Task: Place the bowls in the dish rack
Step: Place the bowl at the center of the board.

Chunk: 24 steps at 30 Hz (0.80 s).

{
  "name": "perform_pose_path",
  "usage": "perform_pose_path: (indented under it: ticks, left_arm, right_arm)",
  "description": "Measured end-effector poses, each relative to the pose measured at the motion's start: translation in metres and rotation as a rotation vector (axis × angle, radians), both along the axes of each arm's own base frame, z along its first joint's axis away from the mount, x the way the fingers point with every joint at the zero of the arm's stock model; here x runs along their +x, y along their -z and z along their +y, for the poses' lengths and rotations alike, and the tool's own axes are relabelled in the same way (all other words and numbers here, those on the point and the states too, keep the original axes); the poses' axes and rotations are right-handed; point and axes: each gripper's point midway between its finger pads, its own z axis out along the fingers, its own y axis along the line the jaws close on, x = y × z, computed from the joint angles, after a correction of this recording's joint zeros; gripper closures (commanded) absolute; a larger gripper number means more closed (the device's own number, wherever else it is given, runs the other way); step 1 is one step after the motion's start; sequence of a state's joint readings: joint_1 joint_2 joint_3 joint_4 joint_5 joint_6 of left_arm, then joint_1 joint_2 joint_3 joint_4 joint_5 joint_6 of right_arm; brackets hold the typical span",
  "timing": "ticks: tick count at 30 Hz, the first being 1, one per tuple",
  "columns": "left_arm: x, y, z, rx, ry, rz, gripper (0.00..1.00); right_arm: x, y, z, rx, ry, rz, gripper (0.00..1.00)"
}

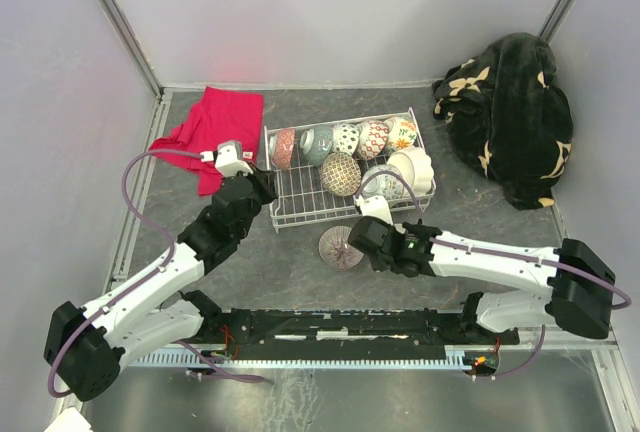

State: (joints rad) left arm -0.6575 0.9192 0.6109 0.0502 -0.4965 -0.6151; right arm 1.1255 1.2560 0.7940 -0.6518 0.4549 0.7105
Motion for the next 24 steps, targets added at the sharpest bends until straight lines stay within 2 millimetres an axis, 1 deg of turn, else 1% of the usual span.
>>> perform_pose_path:
  ticks: [1, 3, 7, 8, 9, 12, 14, 16, 18, 21, 23, 24]
  left_arm:
    - [0.0, 0.001, 0.0, 0.002, 0.0, 0.003, 0.89]
    - [0.001, 0.003, -0.001, 0.007, 0.0, 0.008, 0.89]
    - [0.001, 0.004, -0.001, 0.008, 0.0, 0.01, 0.89]
    - [0.001, 0.004, -0.001, 0.008, 0.0, 0.01, 0.89]
    - [0.001, 0.004, -0.001, 0.008, 0.0, 0.01, 0.89]
    - [0.001, 0.004, -0.001, 0.008, 0.0, 0.01, 0.89]
    - [0.001, 0.004, -0.001, 0.008, 0.0, 0.01, 0.89]
    - [0.001, 0.004, -0.001, 0.008, 0.0, 0.01, 0.89]
    - [0.001, 0.004, -0.001, 0.008, 0.0, 0.01, 0.89]
    - [0.001, 0.004, -0.001, 0.008, 0.0, 0.01, 0.89]
    - [0.001, 0.004, -0.001, 0.008, 0.0, 0.01, 0.89]
    - [0.001, 0.004, -0.001, 0.008, 0.0, 0.01, 0.89]
  right_arm:
    - [0.0, 0.002, 0.001, -0.008, 0.0, 0.004, 0.76]
    - [0.001, 0.003, 0.003, -0.019, 0.0, 0.007, 0.69]
    - [0.005, -0.007, 0.011, 0.01, -0.004, -0.005, 0.53]
    - [0.005, -0.009, 0.013, 0.015, -0.009, -0.006, 0.45]
    - [0.005, -0.012, 0.014, 0.016, -0.014, -0.007, 0.42]
    - [-0.001, -0.026, 0.019, 0.02, -0.049, -0.013, 0.4]
    - [-0.006, -0.047, 0.031, 0.049, -0.091, -0.028, 0.4]
    - [-0.008, -0.074, 0.046, 0.095, -0.133, -0.056, 0.4]
    - [-0.006, -0.104, 0.063, 0.142, -0.162, -0.094, 0.39]
    - [0.011, -0.143, 0.086, 0.181, -0.174, -0.163, 0.39]
    - [0.026, -0.155, 0.103, 0.187, -0.178, -0.188, 0.39]
    - [0.036, -0.156, 0.111, 0.187, -0.178, -0.191, 0.39]
